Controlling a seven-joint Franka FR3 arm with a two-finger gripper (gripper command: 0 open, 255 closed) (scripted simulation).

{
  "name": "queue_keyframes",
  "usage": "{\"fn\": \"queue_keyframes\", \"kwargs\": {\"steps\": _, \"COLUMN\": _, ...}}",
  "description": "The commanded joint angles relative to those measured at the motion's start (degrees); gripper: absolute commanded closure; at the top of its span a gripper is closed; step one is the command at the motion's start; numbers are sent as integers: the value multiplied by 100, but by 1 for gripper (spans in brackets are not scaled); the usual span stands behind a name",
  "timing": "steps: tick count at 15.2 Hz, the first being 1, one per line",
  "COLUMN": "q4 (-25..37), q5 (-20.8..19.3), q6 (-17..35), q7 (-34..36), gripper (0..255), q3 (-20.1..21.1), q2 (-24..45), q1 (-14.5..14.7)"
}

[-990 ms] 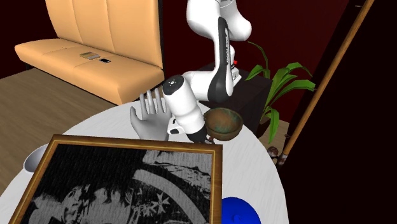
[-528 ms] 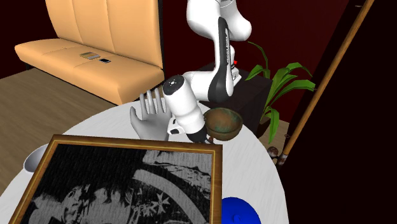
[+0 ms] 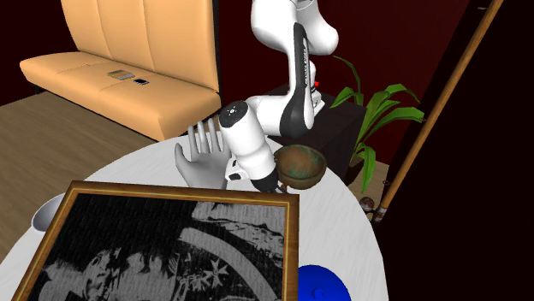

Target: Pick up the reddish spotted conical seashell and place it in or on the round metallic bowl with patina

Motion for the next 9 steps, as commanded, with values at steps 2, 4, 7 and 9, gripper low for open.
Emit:
{"fn": "queue_keyframes", "kwargs": {"steps": 2, "q4": -27, "q5": 4, "q6": -95, "q7": 21, "gripper": 255, "q3": 5, "q2": -118, "q1": -11}}
{"fn": "queue_keyframes", "kwargs": {"steps": 4, "q4": -42, "q5": 9, "q6": -196, "q7": 42, "gripper": 255, "q3": 13, "q2": -237, "q1": -20}}
{"fn": "queue_keyframes", "kwargs": {"steps": 7, "q4": -56, "q5": 15, "q6": -351, "q7": 75, "gripper": 255, "q3": 23, "q2": -410, "q1": -34}}
{"fn": "queue_keyframes", "kwargs": {"steps": 9, "q4": -60, "q5": 19, "q6": -457, "q7": 96, "gripper": 255, "q3": 30, "q2": -523, "q1": -43}}
